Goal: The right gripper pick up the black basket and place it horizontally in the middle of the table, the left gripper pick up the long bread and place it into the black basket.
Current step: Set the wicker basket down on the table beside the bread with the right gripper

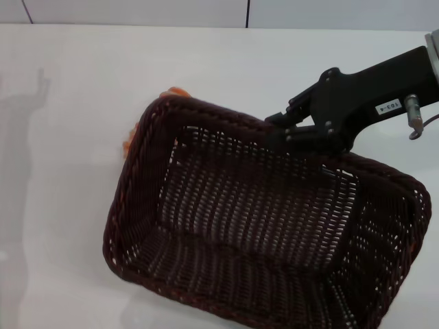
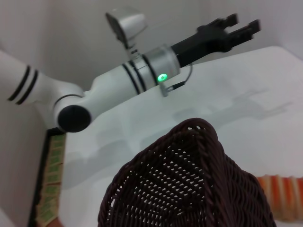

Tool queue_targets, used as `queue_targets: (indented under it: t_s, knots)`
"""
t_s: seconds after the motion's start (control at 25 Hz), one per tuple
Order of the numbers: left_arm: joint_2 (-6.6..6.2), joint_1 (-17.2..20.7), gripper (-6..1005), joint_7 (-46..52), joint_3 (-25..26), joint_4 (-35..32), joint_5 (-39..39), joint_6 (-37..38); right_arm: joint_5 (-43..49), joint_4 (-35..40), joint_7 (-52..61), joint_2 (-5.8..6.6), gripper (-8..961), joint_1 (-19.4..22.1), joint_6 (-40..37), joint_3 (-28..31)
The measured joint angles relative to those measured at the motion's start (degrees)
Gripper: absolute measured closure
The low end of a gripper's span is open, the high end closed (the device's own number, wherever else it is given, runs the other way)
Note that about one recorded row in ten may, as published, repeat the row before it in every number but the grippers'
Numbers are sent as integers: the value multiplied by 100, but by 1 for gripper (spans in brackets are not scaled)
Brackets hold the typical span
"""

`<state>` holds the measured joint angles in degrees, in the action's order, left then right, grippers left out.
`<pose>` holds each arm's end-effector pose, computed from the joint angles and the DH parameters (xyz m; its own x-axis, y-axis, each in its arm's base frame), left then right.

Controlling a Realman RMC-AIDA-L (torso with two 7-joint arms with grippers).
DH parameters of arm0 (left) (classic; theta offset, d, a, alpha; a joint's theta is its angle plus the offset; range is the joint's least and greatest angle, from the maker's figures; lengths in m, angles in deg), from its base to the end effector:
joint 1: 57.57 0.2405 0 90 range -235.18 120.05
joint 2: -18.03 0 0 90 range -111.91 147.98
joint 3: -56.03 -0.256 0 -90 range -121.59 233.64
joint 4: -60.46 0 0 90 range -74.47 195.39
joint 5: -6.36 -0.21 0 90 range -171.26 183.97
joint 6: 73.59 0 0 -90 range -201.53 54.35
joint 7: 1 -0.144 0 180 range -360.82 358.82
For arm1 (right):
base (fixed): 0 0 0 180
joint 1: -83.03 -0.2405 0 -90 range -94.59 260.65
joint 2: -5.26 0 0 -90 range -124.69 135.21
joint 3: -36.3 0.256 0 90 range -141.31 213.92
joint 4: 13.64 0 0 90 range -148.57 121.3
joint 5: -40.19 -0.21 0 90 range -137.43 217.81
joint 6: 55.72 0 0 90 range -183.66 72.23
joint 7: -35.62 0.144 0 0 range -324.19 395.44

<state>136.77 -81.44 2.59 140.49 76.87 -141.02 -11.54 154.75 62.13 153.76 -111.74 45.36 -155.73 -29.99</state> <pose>-0.3411 0.3554 0.0485 0.6811 -0.1642 0.7135 0.7321 0.1595 -0.6622 0.1104 0.3414 0.0315 0.9632 -0.2196 -0.1552 -0.2208 -0.9753 0.0093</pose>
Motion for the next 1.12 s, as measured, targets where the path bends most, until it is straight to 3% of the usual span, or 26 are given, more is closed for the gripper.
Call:
queue_targets:
  t_s: [0.2,0.32,0.6,0.92,1.12]
  knots:
    - [0,-28,189,1,-3,1,-17,0,111,-651,-159,169,756,-359,11,78]
    - [1,-48,189,1,-12,2,-28,0,220,-821,-269,185,757,-449,147,50]
    - [14,-80,189,2,-37,-4,-36,0,298,-1199,-580,103,759,-604,759,-31]
    - [18,-98,190,10,-158,-7,-3,-8,401,-1050,-742,-33,749,-493,1154,-86]
    - [18,-102,189,10,-168,-7,-2,-9,514,-703,-745,-118,539,-334,1524,-55]
